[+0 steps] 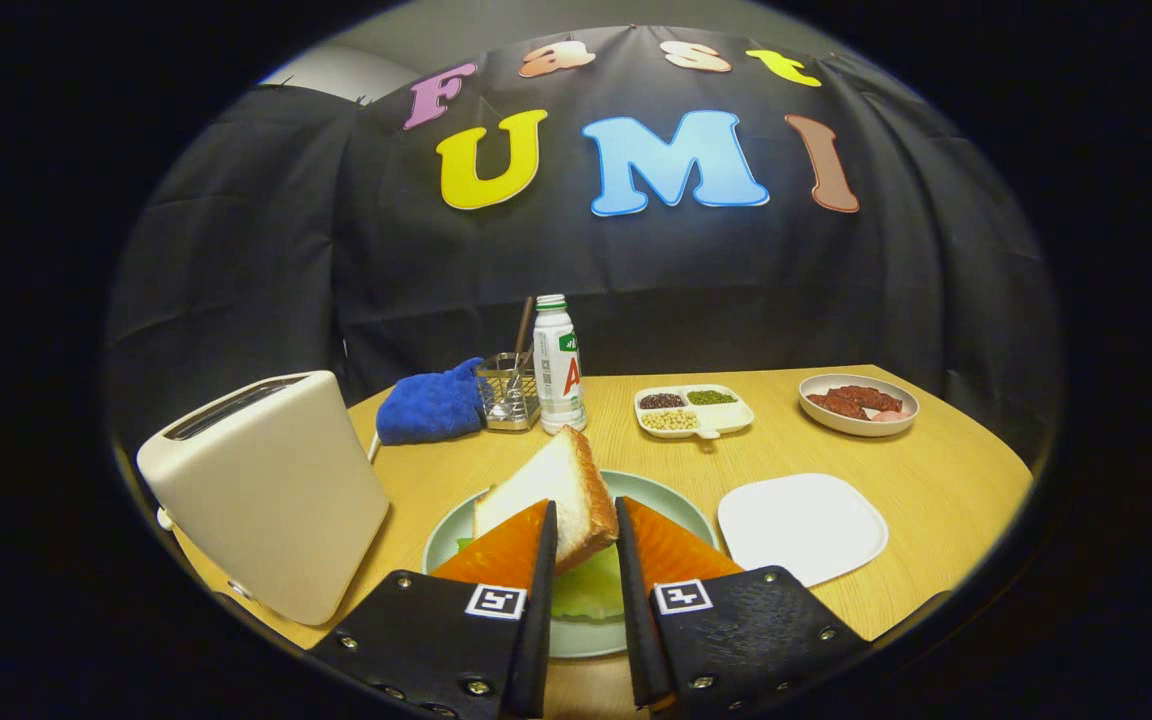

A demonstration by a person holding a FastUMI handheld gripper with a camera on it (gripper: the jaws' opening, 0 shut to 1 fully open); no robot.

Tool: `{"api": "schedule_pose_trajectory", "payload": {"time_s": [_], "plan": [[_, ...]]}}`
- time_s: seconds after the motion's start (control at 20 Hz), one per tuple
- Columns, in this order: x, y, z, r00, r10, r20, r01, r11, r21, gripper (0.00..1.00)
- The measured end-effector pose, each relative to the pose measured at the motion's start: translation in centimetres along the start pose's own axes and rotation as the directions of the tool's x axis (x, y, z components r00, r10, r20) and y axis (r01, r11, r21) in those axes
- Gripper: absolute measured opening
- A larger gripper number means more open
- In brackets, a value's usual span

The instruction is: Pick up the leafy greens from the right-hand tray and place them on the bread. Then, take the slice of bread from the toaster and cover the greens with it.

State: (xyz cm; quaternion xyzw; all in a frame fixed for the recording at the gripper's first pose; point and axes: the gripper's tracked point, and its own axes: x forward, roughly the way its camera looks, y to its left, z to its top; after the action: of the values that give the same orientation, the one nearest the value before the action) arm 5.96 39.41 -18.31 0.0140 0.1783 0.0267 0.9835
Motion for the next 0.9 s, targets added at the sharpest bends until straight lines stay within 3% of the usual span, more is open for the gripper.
{"api": "schedule_pose_trajectory", "payload": {"time_s": [0.3,0.9], "plan": [[0.1,-2.6,0.3,0.996,-0.089,0.024,0.090,0.994,-0.066,0.40],[-3.0,-6.7,4.8,0.991,-0.022,0.132,0.031,0.997,-0.065,0.43]]}}
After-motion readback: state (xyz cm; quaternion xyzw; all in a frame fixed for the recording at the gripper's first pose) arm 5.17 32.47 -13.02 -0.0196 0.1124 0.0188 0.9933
